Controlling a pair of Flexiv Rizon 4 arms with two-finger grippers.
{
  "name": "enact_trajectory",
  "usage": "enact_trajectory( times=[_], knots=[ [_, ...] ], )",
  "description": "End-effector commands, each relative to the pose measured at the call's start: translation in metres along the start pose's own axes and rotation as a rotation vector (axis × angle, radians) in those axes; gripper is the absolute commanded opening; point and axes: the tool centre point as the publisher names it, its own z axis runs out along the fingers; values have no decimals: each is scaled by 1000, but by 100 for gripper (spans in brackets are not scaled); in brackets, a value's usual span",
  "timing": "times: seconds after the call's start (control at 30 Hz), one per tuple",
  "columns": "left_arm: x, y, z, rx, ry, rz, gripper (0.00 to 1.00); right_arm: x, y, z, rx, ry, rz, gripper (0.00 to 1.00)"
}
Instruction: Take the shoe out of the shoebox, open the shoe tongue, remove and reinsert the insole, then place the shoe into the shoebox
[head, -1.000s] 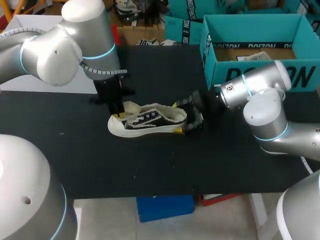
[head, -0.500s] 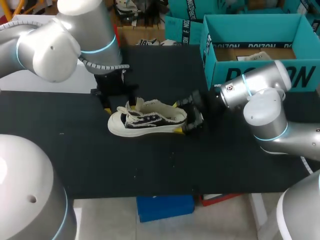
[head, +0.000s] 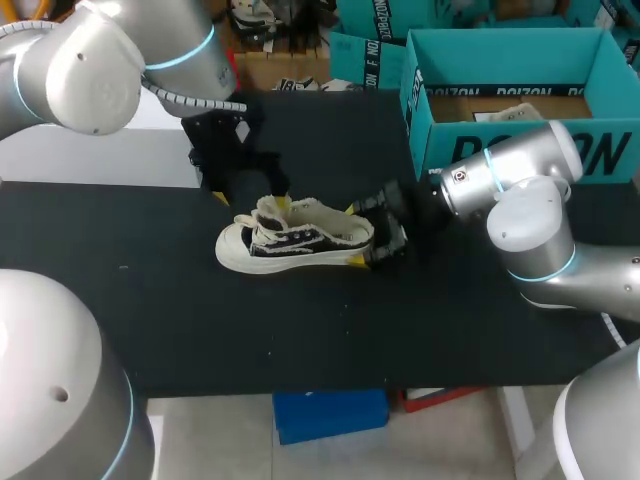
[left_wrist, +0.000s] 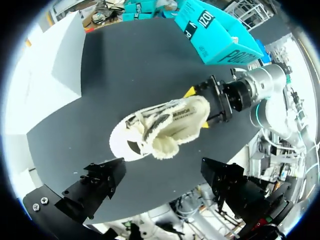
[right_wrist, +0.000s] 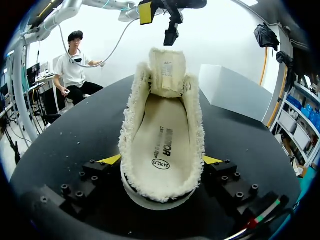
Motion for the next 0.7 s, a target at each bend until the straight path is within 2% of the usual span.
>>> enact_trajectory(
  times=[0.03, 0.3, 0.47, 0.7],
  knots=[
    [9, -12, 0, -40, 24, 152, 100, -1, -3, 6, 2, 0, 1, 0],
    [21, -26, -1, -86, 184, 420, 100, -1, -3, 6, 2, 0, 1, 0],
    [29, -35, -4, -77, 172, 566, 100, -1, -3, 6, 2, 0, 1, 0],
    [37, -44, -6, -103, 69, 680, 100, -1, -3, 6, 2, 0, 1, 0]
  ],
)
